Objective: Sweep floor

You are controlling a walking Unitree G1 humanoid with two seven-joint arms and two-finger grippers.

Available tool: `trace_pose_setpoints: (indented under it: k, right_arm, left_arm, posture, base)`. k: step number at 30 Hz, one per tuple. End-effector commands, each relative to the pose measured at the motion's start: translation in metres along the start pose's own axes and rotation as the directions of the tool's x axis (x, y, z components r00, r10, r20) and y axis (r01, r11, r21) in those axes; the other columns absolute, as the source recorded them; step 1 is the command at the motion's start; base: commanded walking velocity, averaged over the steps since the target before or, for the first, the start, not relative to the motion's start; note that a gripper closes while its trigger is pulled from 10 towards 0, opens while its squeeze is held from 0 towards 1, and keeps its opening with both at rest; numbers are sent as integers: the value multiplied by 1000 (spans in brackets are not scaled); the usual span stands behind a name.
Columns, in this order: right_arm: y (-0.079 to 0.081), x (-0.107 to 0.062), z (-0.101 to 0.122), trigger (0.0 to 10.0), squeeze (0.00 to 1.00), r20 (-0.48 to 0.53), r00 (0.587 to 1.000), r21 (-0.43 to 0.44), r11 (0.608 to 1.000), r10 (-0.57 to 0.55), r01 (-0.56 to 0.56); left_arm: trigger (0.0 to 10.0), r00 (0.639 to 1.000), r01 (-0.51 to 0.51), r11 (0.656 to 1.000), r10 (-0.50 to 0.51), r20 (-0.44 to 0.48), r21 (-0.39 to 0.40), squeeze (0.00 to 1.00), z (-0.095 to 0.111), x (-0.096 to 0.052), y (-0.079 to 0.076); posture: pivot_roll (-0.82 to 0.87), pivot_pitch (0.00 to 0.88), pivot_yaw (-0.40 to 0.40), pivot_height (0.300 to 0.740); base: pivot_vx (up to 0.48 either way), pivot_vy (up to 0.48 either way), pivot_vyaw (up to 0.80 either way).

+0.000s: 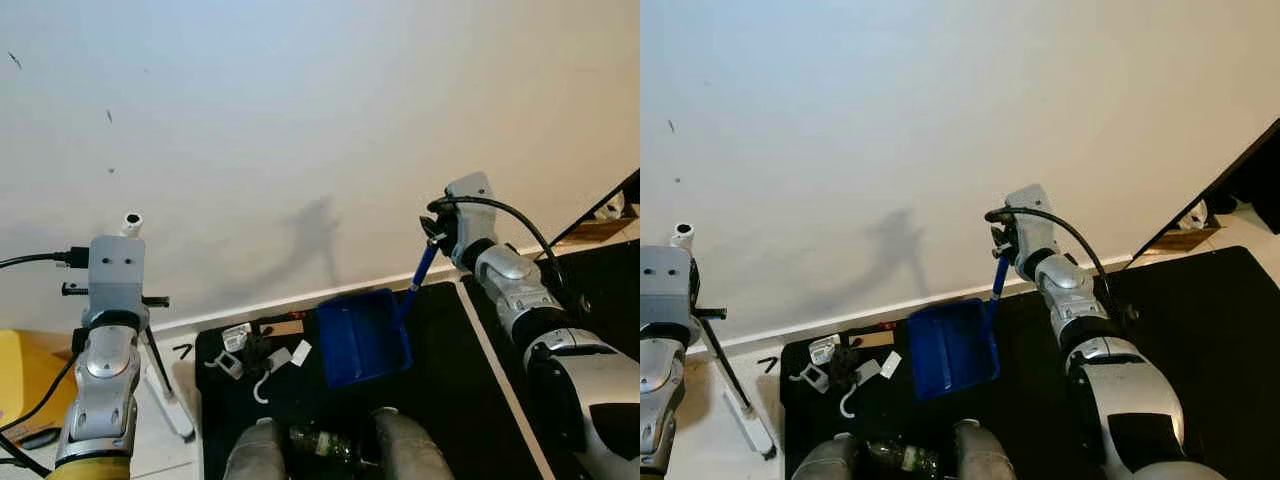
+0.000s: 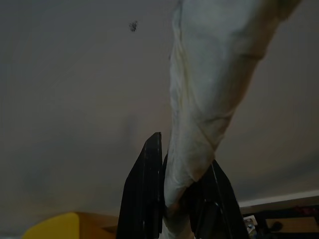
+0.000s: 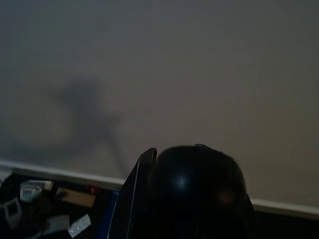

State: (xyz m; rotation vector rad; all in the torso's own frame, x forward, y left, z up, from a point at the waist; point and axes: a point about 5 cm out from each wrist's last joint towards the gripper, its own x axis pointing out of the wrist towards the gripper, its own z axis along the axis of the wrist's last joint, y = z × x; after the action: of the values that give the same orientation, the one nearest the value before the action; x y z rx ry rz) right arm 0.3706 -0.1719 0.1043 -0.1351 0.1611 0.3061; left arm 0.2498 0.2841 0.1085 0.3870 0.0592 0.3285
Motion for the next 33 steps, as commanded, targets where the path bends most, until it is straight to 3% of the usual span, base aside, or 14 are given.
trace_pose_setpoints:
  k: [1,8,15,20,29,33]
  right_arm:
    - [6,2,1,10000,0,19,1000,57,998,11,-12]
    - [15,8,13,10000,0,53,997,33,997,64,-66]
    - [26,13,17,10000,0,52,990,17,991,129,-130]
    - [28,12,12,10000,0,12,992,-59,990,128,-127]
    - [17,9,19,10000,0,75,991,-49,993,112,-109]
    - [2,6,28,10000,0,109,991,-74,995,80,-72]
  left_arm:
    - [10000,999,24,999,-25,24,33,0,-2,3,5]
    - [10000,992,111,992,-114,47,55,0,-6,13,6]
    - [10000,983,179,980,-183,35,89,0,-11,25,-4]
    - [10000,972,219,967,-228,58,131,0,-14,28,-10]
    - [10000,976,190,968,-205,80,161,0,-16,26,-4]
    - [10000,969,214,966,-228,90,148,0,-20,26,-5]
  posture:
    - [173,107,-65,740]
    - [168,120,-65,740]
    - [156,149,-69,740]
    - [151,167,-74,740]
    - [131,185,-75,740]
    - [117,193,-73,740]
  base:
    - [0,0,0]
    - [0,0,0]
    - [0,0,0]
    - [0,0,0]
    - [0,0,0]
    - [0,0,0]
